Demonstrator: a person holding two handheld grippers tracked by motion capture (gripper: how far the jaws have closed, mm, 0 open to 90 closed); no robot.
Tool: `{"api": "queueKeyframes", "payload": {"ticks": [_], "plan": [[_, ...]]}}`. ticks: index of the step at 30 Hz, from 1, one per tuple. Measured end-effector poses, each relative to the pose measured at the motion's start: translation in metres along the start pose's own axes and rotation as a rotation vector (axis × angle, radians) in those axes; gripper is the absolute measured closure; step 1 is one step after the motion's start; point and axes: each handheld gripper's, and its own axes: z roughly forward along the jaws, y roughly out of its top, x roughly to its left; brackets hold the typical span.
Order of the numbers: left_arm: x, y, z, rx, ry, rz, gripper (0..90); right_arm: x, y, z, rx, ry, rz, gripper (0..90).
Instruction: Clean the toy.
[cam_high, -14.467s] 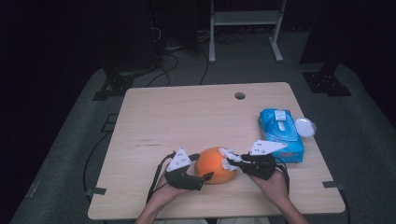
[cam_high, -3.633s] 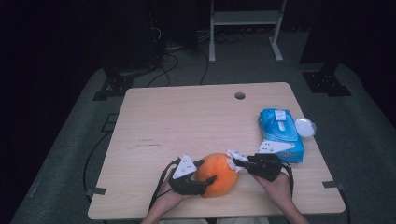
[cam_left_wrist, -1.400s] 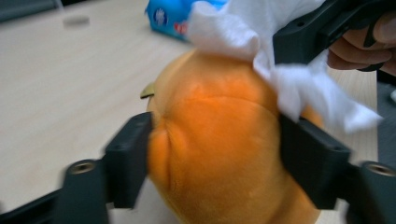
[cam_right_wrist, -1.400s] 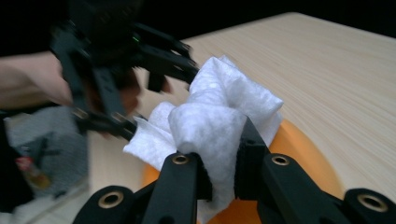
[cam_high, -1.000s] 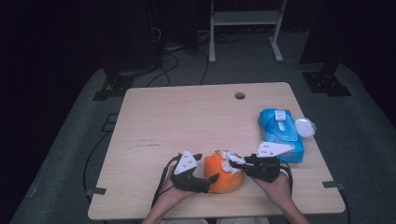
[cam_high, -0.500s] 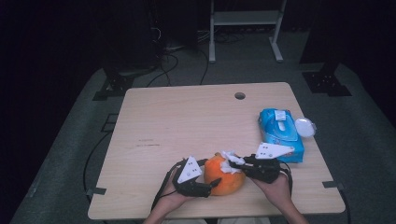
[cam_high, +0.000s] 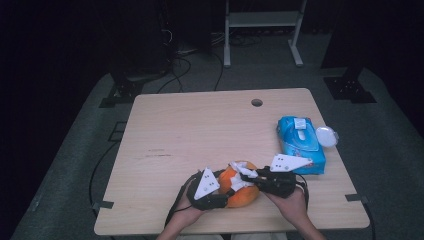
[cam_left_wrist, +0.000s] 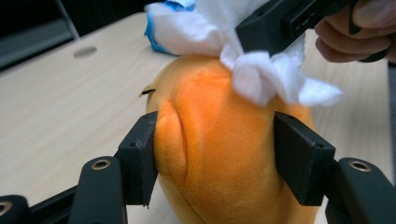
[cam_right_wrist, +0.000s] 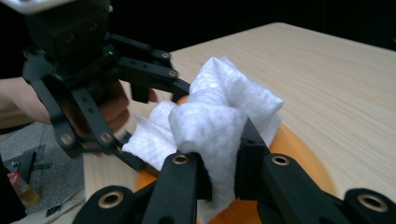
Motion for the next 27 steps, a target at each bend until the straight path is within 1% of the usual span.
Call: {"api": "queueKeyframes", "payload": {"ticks": [1, 3, 5, 6, 7, 8, 9, 10, 11, 12, 14, 15, 16, 17, 19, 20, 21, 22, 23, 24, 25, 26, 27], "plan": [[-0.002, 0.000, 0.000, -0.003, -0.003, 0.021, 37.4, 0.003, 0.001, 0.002, -0.008, 0.016, -0.006, 79.8], [-0.006, 0.001, -0.001, 0.001, 0.001, 0.061, 37.4, 0.006, 0.004, 0.006, -0.003, 0.032, -0.025, 79.6], [-0.005, 0.000, -0.003, 0.011, 0.002, 0.080, 37.4, 0.003, 0.003, 0.005, -0.003, 0.040, -0.024, 79.6], [-0.005, -0.001, -0.003, 0.015, 0.004, 0.090, 37.4, -0.001, 0.002, 0.004, -0.004, 0.033, -0.008, 79.6], [-0.004, -0.002, -0.003, 0.020, 0.003, 0.090, 37.4, -0.006, -0.001, 0.001, -0.001, 0.012, -0.003, 79.7], [-0.004, -0.003, -0.003, 0.017, 0.001, 0.081, 37.3, -0.009, -0.003, -0.001, 0.011, -0.009, 0.001, 79.7], [-0.003, -0.003, -0.003, 0.014, 0.000, 0.076, 37.0, -0.012, -0.005, -0.003, 0.014, -0.021, 0.004, 79.7], [-0.003, -0.002, -0.003, 0.015, 0.000, 0.076, 36.6, -0.013, -0.006, -0.004, 0.009, -0.021, 0.018, 79.6], [-0.003, -0.001, -0.002, 0.015, 0.004, 0.079, 36.5, -0.012, -0.006, -0.005, 0.011, -0.025, 0.017, 79.7], [-0.003, -0.001, -0.002, 0.016, 0.021, 0.091, 36.3, -0.009, -0.004, -0.004, 0.011, -0.029, 0.007, 79.6], [-0.005, -0.001, -0.001, 0.013, 0.061, 0.112, 36.4, -0.003, 0.000, 0.000, 0.001, -0.007, 0.002, 79.6], [-0.005, -0.002, -0.001, 0.019, 0.074, 0.127, 36.4, -0.001, 0.001, 0.004, 0.001, 0.002, -0.007, 79.6], [-0.005, -0.002, -0.001, 0.026, 0.078, 0.137, 36.3, 0.001, 0.001, 0.007, 0.009, 0.005, -0.018, 79.6], [-0.003, -0.003, -0.002, 0.025, 0.072, 0.139, 36.3, 0.001, 0.001, 0.009, 0.010, 0.009, -0.021, 79.6], [-0.002, -0.004, -0.002, 0.013, 0.066, 0.112, 36.0, -0.003, -0.001, 0.009, 0.004, 0.017, -0.004, 79.6], [-0.001, -0.004, -0.001, 0.006, 0.054, 0.095, 34.9, -0.006, -0.002, 0.007, 0.003, 0.014, 0.007, 79.7], [0.000, -0.003, 0.000, 0.003, 0.030, 0.059, 31.6, -0.008, -0.003, 0.007, 0.001, 0.016, 0.022, 79.6], [0.002, -0.003, 0.001, 0.003, 0.010, 0.018, 26.5, -0.008, -0.003, 0.006, 0.000, 0.015, 0.031, 79.6], [0.003, -0.003, 0.003, -0.001, 0.000, -0.019, 21.8, -0.006, -0.003, 0.006, 0.001, 0.016, 0.030, 79.7], [0.004, -0.004, 0.004, 0.011, -0.014, -0.040, 18.2, -0.004, -0.003, 0.007, 0.003, 0.019, 0.021, 79.6], [0.005, -0.006, 0.004, 0.017, -0.021, -0.054, 16.9, -0.001, -0.003, 0.009, 0.006, 0.030, 0.019, 79.6], [0.006, -0.008, 0.003, 0.019, -0.027, -0.061, 18.0, 0.001, -0.003, 0.010, 0.014, 0.030, 0.011, 79.6], [0.008, -0.009, 0.002, 0.023, -0.032, -0.062, 23.1, 0.001, -0.003, 0.010, 0.016, 0.026, 0.002, 79.6]]}}
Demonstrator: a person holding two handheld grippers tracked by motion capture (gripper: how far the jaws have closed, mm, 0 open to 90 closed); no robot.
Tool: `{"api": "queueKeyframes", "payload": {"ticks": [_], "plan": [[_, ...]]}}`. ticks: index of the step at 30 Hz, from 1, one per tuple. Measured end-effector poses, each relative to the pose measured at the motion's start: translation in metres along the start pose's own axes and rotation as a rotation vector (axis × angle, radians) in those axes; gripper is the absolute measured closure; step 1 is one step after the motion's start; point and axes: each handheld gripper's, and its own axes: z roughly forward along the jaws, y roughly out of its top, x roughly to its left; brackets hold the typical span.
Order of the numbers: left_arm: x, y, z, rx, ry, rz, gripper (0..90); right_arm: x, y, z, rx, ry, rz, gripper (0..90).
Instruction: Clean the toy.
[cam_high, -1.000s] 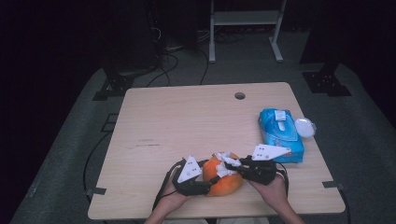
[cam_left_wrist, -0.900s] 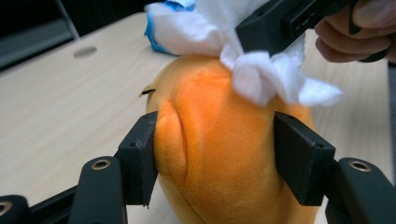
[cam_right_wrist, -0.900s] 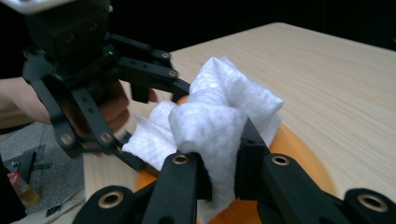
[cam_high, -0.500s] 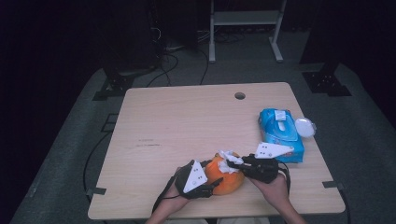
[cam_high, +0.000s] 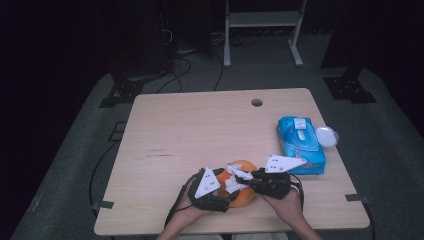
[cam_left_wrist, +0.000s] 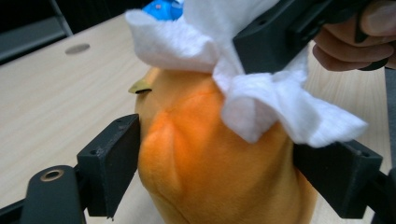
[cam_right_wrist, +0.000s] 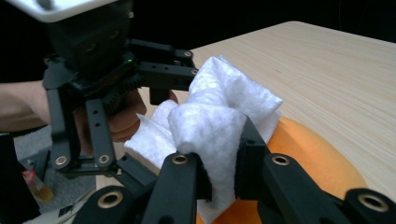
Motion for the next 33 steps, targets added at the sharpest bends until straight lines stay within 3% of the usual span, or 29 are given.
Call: {"api": "queueKeyframes", "payload": {"ticks": [4, 7, 9, 11, 12, 15, 18, 21, 23, 26, 30, 33], "plan": [[0.008, -0.005, -0.007, 0.042, -0.009, -0.012, 29.8, -0.014, -0.004, -0.010, 0.001, -0.054, 0.034, 79.6], [0.013, -0.007, -0.010, 0.034, -0.032, -0.065, 26.6, -0.029, -0.014, -0.016, 0.003, -0.079, 0.102, 79.7], [0.015, -0.003, -0.010, 0.004, -0.034, -0.096, 17.7, -0.025, -0.015, -0.014, 0.002, -0.075, 0.095, 79.7], [0.017, 0.000, -0.009, -0.021, -0.048, -0.153, 12.1, -0.016, -0.011, -0.010, -0.013, -0.034, 0.075, 79.6], [0.017, 0.001, -0.008, -0.015, -0.049, -0.155, 12.2, -0.011, -0.009, -0.007, -0.015, -0.014, 0.053, 79.7], [0.015, -0.003, -0.009, -0.002, -0.031, -0.121, 25.9, -0.004, -0.005, -0.003, 0.008, -0.018, -0.001, 79.7], [0.011, -0.003, -0.010, 0.000, -0.019, -0.089, 31.5, -0.019, -0.013, -0.007, 0.000, -0.032, 0.072, 79.8], [0.009, -0.003, -0.009, -0.001, -0.013, -0.074, 32.2, -0.035, -0.023, -0.012, 0.016, -0.085, 0.125, 79.7], [0.006, -0.002, -0.010, 0.001, -0.009, -0.047, 32.3, -0.042, -0.026, -0.016, 0.015, -0.094, 0.175, 79.7], [0.000, -0.001, -0.010, -0.015, -0.003, 0.016, 32.3, -0.041, -0.022, -0.019, 0.038, -0.125, 0.155, 79.8], [-0.011, 0.002, -0.009, -0.016, -0.005, 0.109, 32.2, -0.034, -0.015, -0.023, -0.047, -0.066, 0.154, 79.7], [-0.011, 0.003, -0.009, -0.024, -0.023, 0.101, 29.6, -0.028, -0.014, -0.020, -0.017, -0.069, 0.113, 79.8]]}}
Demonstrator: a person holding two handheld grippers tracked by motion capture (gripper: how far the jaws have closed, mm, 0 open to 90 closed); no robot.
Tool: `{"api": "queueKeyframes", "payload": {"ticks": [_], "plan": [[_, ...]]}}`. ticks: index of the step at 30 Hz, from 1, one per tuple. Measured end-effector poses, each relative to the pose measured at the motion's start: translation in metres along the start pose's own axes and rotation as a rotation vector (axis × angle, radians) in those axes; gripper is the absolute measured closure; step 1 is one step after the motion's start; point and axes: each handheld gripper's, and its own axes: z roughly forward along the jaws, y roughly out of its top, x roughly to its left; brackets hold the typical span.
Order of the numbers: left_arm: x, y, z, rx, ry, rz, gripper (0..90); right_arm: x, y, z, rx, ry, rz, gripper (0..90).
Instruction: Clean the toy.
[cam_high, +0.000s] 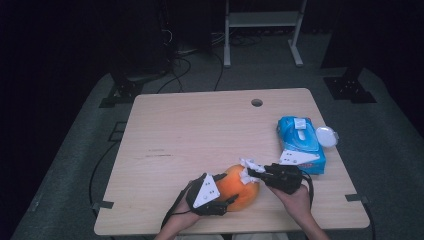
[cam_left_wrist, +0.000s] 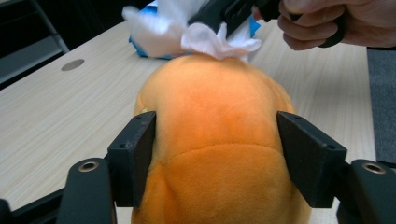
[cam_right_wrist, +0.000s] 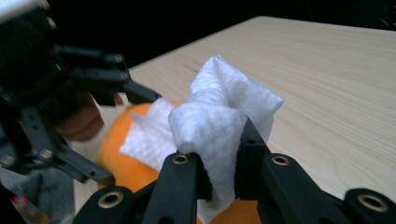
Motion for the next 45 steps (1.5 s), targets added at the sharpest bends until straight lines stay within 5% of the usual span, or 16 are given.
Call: {"api": "queueKeyframes", "payload": {"ticks": [5, 8, 9, 12, 14, 18, 21, 23, 27, 31, 39, 43, 45], "plan": [[0.012, 0.000, -0.002, -0.041, -0.012, -0.161, 13.0, -0.005, -0.004, -0.001, -0.007, 0.012, 0.035, 79.7], [0.016, -0.007, 0.004, -0.024, -0.040, -0.249, 14.6, 0.006, 0.002, 0.001, -0.022, 0.064, 0.002, 79.7], [0.017, -0.008, 0.005, -0.022, -0.041, -0.251, 18.7, 0.011, 0.004, 0.002, -0.023, 0.084, -0.014, 79.7], [0.011, -0.003, 0.002, 0.001, -0.007, -0.158, 32.9, 0.019, 0.005, 0.008, 0.006, 0.080, -0.063, 79.8], [0.009, -0.001, 0.000, -0.006, 0.015, -0.128, 37.7, 0.010, 0.002, 0.006, -0.007, 0.071, -0.024, 79.8], [0.003, 0.005, -0.002, -0.032, 0.076, -0.001, 39.3, -0.007, -0.003, -0.001, -0.012, 0.006, 0.044, 79.7], [-0.002, 0.006, 0.000, -0.027, 0.061, 0.070, 38.5, 0.001, 0.001, -0.002, -0.036, 0.031, 0.017, 79.7], [-0.004, 0.004, 0.001, -0.031, 0.041, 0.074, 35.3, 0.010, 0.005, 0.000, -0.041, 0.059, -0.021, 79.7], [0.008, 0.003, -0.002, -0.022, -0.012, -0.071, 21.9, 0.017, 0.003, 0.005, -0.032, 0.076, -0.044, 79.7], [0.009, -0.002, -0.005, -0.012, -0.026, -0.075, 32.2, 0.022, 0.004, 0.007, -0.012, 0.070, -0.075, 79.7], [0.011, -0.006, -0.008, -0.022, -0.039, -0.084, 34.1, -0.005, -0.007, 0.001, 0.010, -0.003, 0.036, 79.8], [0.006, -0.005, -0.005, -0.023, -0.066, -0.037, 35.6, 0.017, 0.006, 0.004, -0.029, 0.077, -0.032, 79.7], [0.003, -0.004, -0.005, -0.017, -0.064, -0.019, 35.7, 0.025, 0.009, 0.009, -0.007, 0.072, -0.079, 79.8]]}}
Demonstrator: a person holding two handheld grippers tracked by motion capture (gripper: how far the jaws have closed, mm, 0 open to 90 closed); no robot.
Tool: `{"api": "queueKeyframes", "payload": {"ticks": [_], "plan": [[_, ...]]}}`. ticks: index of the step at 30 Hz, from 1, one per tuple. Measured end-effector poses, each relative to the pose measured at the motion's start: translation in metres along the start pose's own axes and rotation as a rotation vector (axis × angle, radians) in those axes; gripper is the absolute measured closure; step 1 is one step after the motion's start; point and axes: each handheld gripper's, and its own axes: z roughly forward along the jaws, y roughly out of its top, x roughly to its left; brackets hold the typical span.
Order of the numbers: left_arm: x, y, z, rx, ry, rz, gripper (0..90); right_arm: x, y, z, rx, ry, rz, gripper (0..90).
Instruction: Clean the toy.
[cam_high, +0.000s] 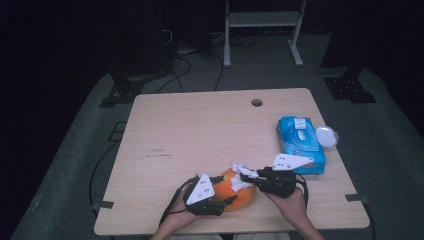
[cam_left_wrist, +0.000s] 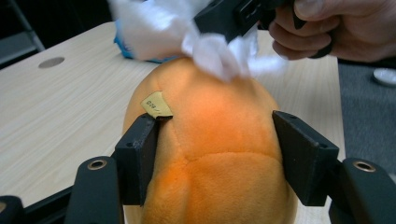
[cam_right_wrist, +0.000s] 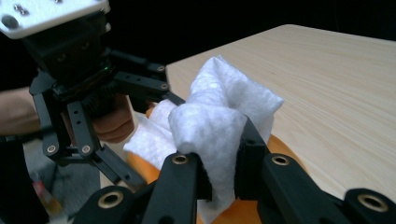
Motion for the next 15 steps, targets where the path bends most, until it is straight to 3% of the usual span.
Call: {"api": "queueKeyframes", "payload": {"ticks": [4, 7, 9, 13, 15], "plan": [[0.001, 0.001, 0.000, -0.003, 0.002, -0.013, 33.8, -0.014, -0.008, -0.003, 0.014, -0.037, 0.056, 79.8], [0.006, 0.005, 0.003, -0.014, 0.016, -0.101, 18.8, -0.016, -0.009, -0.008, 0.018, -0.063, 0.053, 79.8], [0.007, 0.003, 0.005, 0.004, 0.007, -0.128, 14.8, -0.010, -0.006, -0.007, 0.004, -0.038, 0.041, 79.7], [0.003, 0.001, 0.005, 0.010, 0.002, -0.095, 27.1, 0.007, 0.001, 0.002, 0.006, 0.021, -0.022, 79.7], [0.001, 0.002, 0.005, 0.012, 0.001, -0.074, 30.6, 0.005, 0.000, 0.002, 0.015, 0.015, -0.025, 79.8]]}}
